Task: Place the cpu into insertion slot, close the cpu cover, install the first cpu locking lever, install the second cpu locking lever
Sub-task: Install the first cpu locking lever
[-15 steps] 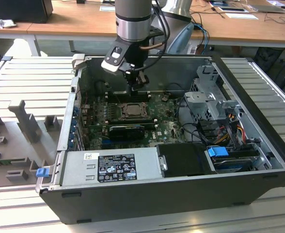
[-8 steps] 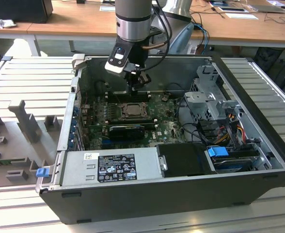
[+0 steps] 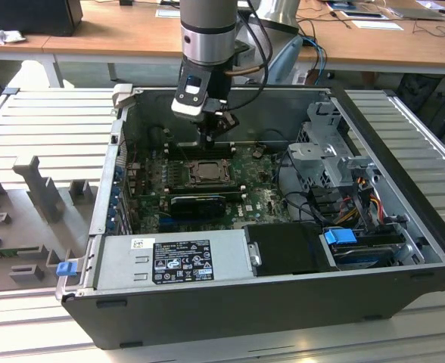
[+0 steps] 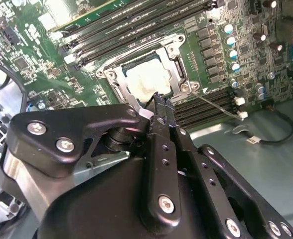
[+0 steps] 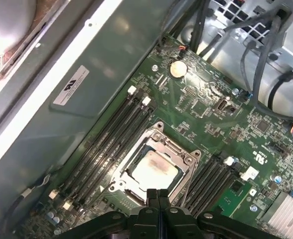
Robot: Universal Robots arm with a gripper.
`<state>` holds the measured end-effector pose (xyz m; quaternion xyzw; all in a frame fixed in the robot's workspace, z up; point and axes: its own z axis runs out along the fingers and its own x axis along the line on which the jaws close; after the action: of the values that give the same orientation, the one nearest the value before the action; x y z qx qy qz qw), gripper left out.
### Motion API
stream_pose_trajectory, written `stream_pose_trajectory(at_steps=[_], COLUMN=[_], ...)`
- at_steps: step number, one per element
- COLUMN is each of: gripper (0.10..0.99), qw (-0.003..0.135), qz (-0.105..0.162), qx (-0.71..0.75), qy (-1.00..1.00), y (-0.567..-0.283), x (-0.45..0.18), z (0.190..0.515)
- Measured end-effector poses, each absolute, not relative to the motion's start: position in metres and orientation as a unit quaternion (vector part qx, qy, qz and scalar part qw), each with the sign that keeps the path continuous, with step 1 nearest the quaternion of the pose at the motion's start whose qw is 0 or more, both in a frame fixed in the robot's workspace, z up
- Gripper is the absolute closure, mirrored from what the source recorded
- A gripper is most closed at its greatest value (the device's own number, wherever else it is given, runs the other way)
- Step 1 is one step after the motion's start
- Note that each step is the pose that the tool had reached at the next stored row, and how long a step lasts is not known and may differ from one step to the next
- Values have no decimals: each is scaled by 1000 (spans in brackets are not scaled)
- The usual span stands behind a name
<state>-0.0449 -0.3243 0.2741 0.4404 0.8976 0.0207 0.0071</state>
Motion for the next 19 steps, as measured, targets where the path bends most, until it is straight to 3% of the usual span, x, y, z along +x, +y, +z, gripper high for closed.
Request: stream_pose_trajectory(at_steps=[19], gripper=[980], qw=[6], qz=[21], qx=[380], qy=[925], y=[-324], x=[-45], z=[274])
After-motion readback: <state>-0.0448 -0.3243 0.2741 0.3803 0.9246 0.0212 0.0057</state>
